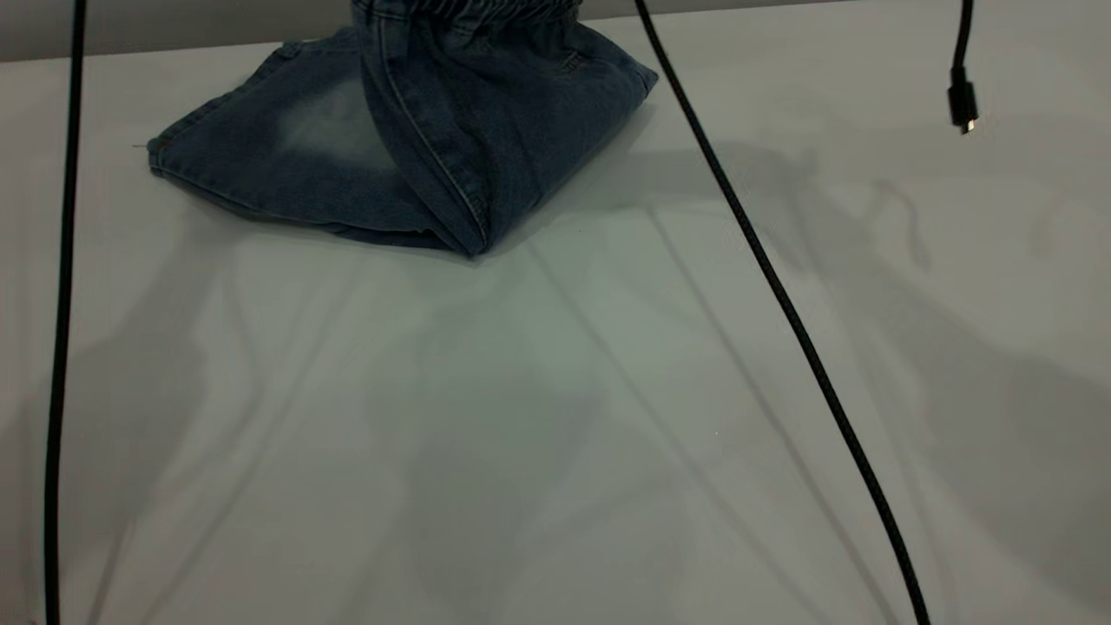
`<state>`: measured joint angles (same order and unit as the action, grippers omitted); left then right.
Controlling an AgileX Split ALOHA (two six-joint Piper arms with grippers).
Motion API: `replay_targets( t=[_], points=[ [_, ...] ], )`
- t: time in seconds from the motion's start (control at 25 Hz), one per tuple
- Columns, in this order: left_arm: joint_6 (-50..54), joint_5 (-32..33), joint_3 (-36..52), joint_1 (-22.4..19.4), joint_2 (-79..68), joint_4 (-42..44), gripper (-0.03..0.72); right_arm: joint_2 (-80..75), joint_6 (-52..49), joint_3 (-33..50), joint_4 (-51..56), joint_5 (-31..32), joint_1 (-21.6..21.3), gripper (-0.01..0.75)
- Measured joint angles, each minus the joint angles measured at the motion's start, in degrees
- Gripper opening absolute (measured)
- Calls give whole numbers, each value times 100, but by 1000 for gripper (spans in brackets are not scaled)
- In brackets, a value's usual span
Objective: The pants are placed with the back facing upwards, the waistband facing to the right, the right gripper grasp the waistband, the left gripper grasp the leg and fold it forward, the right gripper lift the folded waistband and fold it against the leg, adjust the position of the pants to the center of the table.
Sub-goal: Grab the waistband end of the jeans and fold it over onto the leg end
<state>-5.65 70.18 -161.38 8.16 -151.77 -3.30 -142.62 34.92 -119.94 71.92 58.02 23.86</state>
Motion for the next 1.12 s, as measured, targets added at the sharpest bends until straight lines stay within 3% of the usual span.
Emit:
replay_targets(
  t=[0.2, 0.64, 0.76, 0.92, 1.12],
  points=[
    [-145, -10, -13, 0, 247, -483, 590, -301, -6, -288, 87, -61, 185, 15],
    [-152, -17, -7, 0, 247, -685, 590, -1173, -398, -1453, 213, -494, 439, 18],
    [-243, -17, -7, 0, 247, -699, 590, -1253, -398, -1453, 285, -644, 479, 58],
    [-285, -17, -3, 0, 247, -748, 590, -1248, -398, -1453, 322, -683, 479, 239],
    [-285, -17, -3, 0, 247, -748, 590, -1248, -493, -1473, 293, -679, 479, 558]
  ],
)
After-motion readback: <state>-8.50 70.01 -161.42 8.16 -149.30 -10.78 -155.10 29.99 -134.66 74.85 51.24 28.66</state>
